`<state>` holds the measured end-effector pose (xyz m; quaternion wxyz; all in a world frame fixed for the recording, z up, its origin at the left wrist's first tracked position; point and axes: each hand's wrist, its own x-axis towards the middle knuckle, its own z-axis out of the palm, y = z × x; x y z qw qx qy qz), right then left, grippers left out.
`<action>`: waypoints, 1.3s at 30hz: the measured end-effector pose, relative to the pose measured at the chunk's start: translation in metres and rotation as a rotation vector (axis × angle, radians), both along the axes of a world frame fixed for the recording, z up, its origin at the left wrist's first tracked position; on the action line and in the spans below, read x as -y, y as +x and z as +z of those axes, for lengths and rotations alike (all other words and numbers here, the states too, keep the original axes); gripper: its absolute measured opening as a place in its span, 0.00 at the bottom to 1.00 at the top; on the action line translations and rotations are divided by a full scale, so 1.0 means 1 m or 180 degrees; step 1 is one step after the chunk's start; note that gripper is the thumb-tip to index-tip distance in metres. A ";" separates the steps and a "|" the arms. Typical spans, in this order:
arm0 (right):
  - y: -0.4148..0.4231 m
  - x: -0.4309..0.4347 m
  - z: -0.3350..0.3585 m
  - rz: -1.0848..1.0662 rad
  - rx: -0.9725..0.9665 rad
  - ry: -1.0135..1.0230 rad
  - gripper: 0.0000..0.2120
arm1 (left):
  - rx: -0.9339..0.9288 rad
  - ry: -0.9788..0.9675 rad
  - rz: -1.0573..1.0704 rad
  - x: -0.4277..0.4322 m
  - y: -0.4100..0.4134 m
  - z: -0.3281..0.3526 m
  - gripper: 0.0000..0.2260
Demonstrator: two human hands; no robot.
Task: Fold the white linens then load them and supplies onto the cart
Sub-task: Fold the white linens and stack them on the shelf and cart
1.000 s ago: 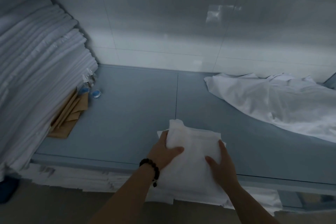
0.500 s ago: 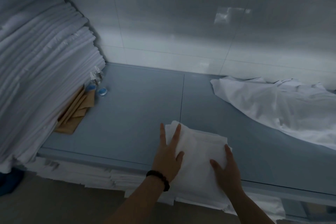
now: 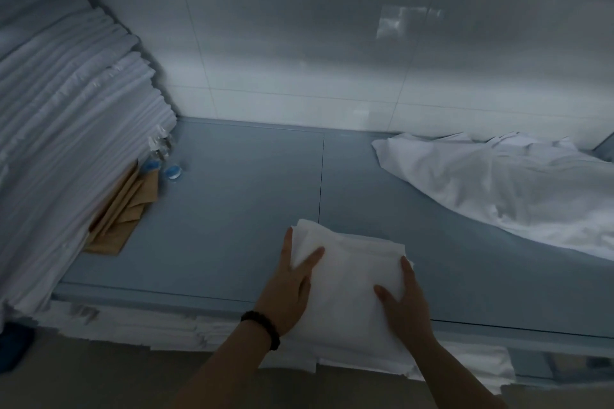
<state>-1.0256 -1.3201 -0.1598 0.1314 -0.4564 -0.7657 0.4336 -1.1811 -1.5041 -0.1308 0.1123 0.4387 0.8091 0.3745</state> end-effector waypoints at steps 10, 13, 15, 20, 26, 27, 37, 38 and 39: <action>-0.003 0.005 0.004 0.0050 -0.0109 0.0229 0.36 | 0.0986 -0.0667 0.0640 -0.011 -0.024 -0.012 0.24; 0.000 0.004 0.001 0.0315 0.0176 0.0242 0.32 | 0.1080 -0.0758 0.0593 -0.012 -0.027 -0.016 0.25; 0.001 0.002 0.000 0.0376 0.0235 0.0198 0.31 | 0.1111 -0.0762 0.0598 -0.012 -0.027 -0.019 0.25; 0.001 0.002 0.002 0.0455 0.0186 0.0116 0.31 | 0.0972 -0.0738 0.0685 -0.009 -0.022 -0.024 0.25; 0.002 0.004 0.008 0.0406 0.0000 0.0326 0.27 | 0.0647 -0.0394 0.0571 -0.006 -0.015 -0.020 0.24; 0.002 0.004 0.010 0.0386 -0.0031 0.0348 0.26 | 0.0601 -0.0339 0.0545 -0.007 -0.015 -0.018 0.24; 0.021 -0.028 0.060 -0.0093 -0.0446 0.0807 0.25 | 0.0123 0.0268 0.0112 -0.059 -0.014 0.034 0.24; 0.026 -0.032 0.065 -0.0169 -0.0481 0.0851 0.25 | 0.0069 0.0310 0.0040 -0.068 -0.012 0.039 0.24; 0.033 -0.036 0.070 -0.0244 -0.0511 0.0904 0.25 | 0.0040 0.0350 -0.0037 -0.077 -0.009 0.042 0.24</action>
